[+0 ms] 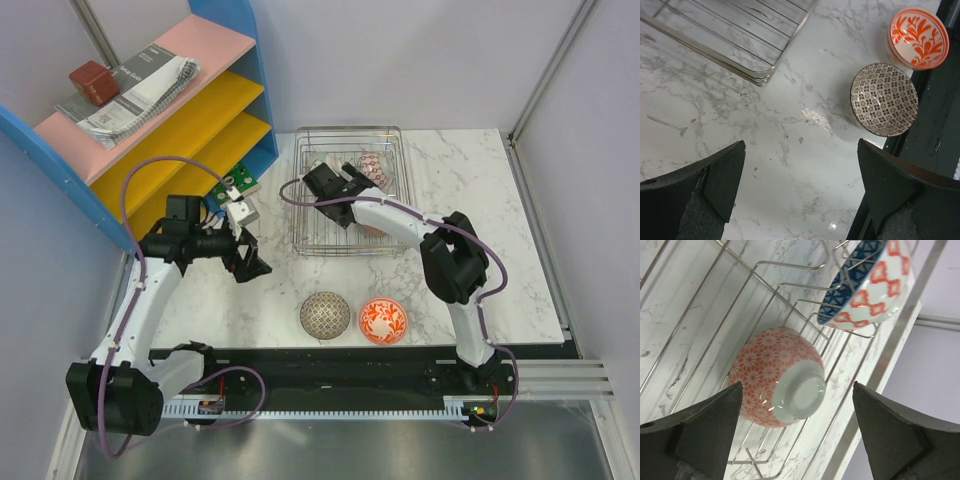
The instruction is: Load the bowls into the dish rack
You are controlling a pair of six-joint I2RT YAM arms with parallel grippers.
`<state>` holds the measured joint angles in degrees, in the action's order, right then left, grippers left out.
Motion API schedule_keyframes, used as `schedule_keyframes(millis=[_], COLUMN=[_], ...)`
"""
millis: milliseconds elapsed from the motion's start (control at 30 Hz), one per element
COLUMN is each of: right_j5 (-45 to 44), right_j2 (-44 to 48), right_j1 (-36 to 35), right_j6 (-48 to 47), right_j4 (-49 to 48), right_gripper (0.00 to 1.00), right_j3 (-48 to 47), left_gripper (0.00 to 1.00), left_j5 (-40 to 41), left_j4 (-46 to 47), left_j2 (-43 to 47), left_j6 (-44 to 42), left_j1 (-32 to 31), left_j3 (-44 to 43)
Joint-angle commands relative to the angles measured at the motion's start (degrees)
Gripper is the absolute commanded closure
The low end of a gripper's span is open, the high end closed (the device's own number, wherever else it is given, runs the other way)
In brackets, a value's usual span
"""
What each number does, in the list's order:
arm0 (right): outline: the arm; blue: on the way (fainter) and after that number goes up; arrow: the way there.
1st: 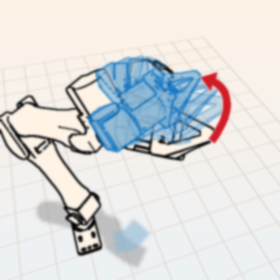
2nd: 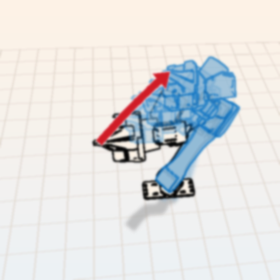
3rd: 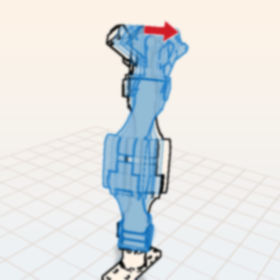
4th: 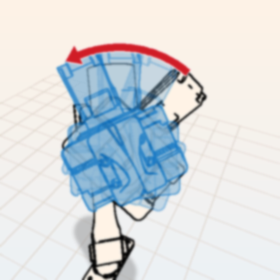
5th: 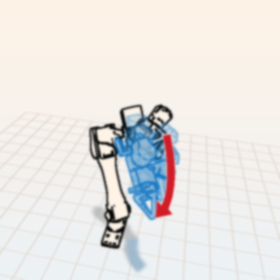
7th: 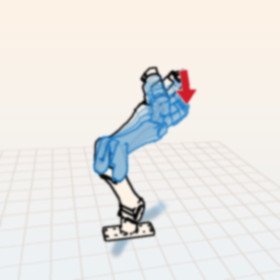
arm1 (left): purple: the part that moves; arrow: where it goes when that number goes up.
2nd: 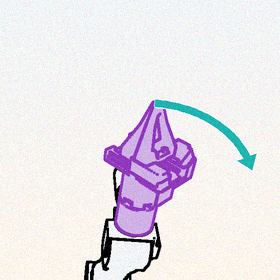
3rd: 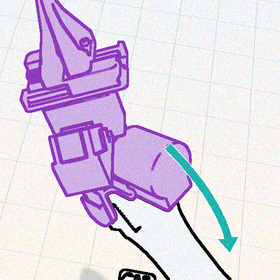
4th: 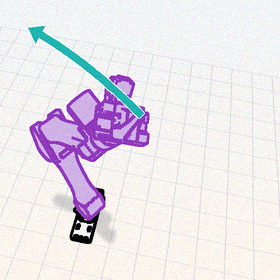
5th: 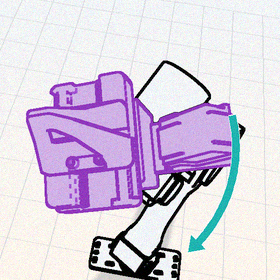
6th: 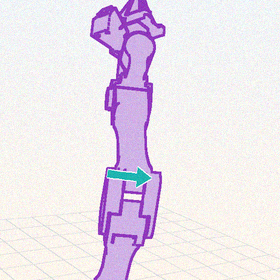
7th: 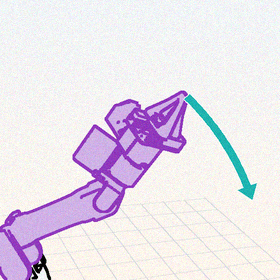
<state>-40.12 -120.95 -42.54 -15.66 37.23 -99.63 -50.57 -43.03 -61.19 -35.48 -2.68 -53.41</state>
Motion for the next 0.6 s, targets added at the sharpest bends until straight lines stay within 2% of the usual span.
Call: schedule_keyframes(millis=[0, 200, 567], right_j5=[-3.1, -5.4, -7.4], right_j2=[5.7, 6.0, 7.4], right_j1=[-0.3, 0.6, 5.8], right_j6=[-1.8, -3.3, -3.7], right_j4=[-2.2, -4.5, -5.1], right_gripper=[0.02, 0.02, 0.02], right_j3=[-0.9, 4.5, 6.6], left_gripper=[0.0, 0.0, 0.0], left_j5=[4.1, 10.2, 16.9], left_j4=[-2.7, -3.3, -0.7], left_j2=[-0.2, -4.2, -15.8], left_j6=[-4.8, -5.1, -1.7], left_j1=[-7.1, -15.7, -23.7], left_j3=[-0.7, -1.5, -3.7])
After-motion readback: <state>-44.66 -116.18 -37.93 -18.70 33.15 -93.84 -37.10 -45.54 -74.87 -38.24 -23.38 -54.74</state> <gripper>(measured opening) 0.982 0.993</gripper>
